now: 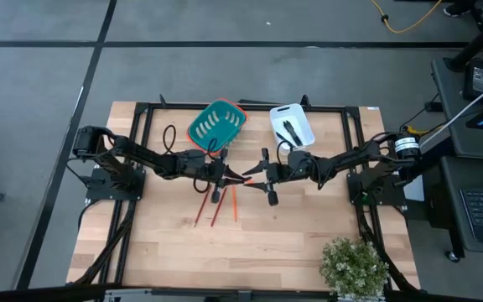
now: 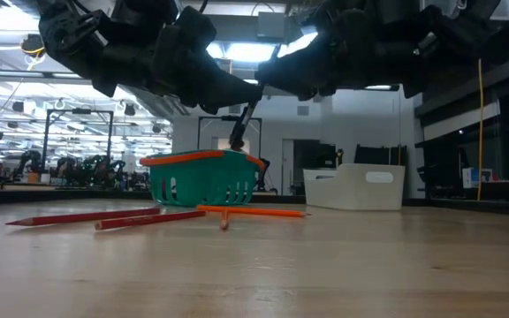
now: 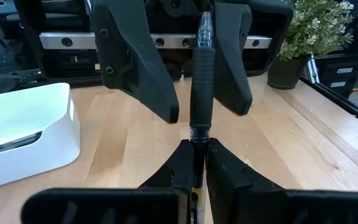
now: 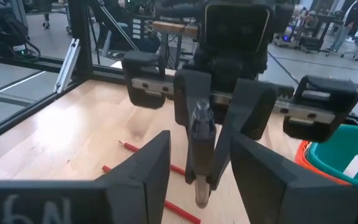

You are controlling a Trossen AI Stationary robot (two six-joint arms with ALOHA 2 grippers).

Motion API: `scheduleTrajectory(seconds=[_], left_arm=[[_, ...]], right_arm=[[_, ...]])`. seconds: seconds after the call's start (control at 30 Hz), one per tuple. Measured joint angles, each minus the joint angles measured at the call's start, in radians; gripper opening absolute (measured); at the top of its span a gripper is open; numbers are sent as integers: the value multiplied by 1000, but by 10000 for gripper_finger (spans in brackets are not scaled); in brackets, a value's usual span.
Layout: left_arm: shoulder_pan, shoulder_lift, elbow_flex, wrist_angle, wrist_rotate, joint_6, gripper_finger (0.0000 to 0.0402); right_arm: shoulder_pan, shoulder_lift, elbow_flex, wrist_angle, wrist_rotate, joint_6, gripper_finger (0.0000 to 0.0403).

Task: Sort pens & pencils
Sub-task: Put the black pen into the white bin

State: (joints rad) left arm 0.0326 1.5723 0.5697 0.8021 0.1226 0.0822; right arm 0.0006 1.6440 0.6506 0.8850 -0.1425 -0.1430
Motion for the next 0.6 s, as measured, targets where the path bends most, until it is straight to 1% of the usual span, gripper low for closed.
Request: scheduleTrajectory(seconds=[0.13, 0.37, 0.5, 0.6], left_arm=[[0, 0, 0, 0, 0, 0, 18], [0, 0, 0, 7, 0, 0, 18], [0, 0, 0, 7, 6, -2, 18], [0, 0, 0, 7, 11, -3, 22]], right_arm=[[0, 0, 0, 0, 0, 2, 142], [0, 0, 0, 1, 0, 2, 90], [0, 0, 0, 1, -2, 0, 47], [-3, 0, 0, 1, -5, -1, 42]])
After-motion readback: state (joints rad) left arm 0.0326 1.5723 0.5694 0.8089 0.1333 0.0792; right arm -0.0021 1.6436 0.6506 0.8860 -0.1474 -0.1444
